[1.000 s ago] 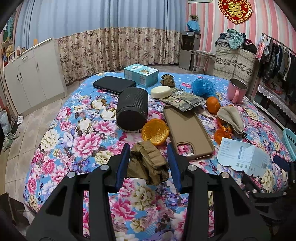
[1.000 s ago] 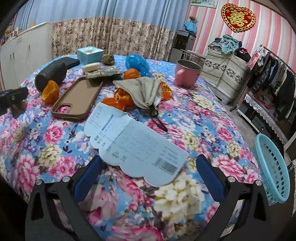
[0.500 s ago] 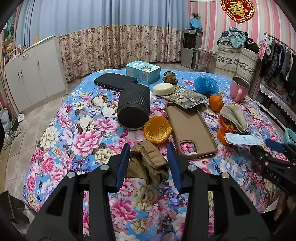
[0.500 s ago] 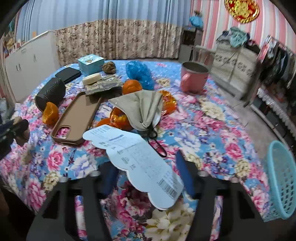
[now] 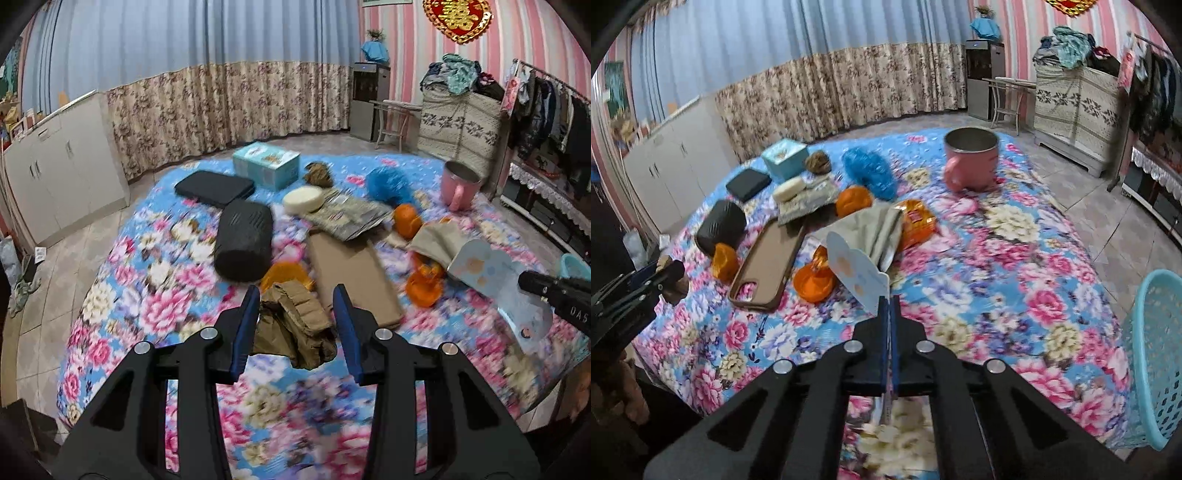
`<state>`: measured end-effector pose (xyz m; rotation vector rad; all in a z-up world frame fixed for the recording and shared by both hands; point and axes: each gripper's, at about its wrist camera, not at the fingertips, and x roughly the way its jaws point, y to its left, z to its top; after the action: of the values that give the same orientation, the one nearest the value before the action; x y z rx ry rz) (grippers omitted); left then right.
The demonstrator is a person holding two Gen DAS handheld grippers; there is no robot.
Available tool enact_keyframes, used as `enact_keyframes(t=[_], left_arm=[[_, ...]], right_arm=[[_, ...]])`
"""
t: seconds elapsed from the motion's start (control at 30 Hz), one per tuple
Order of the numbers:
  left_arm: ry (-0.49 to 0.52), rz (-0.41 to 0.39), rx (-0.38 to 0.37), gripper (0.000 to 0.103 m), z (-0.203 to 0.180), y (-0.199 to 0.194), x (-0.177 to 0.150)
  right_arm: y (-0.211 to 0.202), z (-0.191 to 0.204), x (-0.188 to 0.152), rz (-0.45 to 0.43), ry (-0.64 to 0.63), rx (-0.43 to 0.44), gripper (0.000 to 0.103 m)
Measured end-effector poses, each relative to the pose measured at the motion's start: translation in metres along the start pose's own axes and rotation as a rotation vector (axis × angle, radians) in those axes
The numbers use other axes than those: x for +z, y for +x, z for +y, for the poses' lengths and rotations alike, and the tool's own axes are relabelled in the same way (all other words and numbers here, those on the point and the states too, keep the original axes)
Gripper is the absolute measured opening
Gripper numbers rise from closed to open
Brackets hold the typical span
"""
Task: Collect trash
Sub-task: 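Grasp the white receipt with the right tool while the left tool holds the khaki cloth, then carry both items over the blue basket and open both tools to drop them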
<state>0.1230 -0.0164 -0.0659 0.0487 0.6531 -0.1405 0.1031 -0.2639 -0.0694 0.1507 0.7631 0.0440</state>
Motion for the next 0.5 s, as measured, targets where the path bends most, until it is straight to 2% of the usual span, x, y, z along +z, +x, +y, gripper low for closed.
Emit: enact_keyframes(t=[0.2, 0.3, 0.4, 0.5], left_arm=[[-0.003, -0.011, -0.018, 0.040, -0.020, -0.005, 0.016], [0.022, -0.017, -0.033, 0.040, -0.035, -0.008, 0.022], [0.061, -0.039, -0.067, 0.040, -0.059, -0.014, 0.032], [0.080, -0.051, -0.127, 0.040, -0.088, -0.018, 0.043]], right_arm=[[-0.007, -0.037, -0.002, 0.005, 0.070, 0.027, 0.001], [-0.023, -0.061, 0.001, -0.035, 0.120, 0.013, 0.001], [-0.046, -0.088, 0.007, -0.088, 0.153, -0.038, 0.001], [-0.072, -0.114, 0.009, -0.126, 0.160, -0.126, 0.001]])
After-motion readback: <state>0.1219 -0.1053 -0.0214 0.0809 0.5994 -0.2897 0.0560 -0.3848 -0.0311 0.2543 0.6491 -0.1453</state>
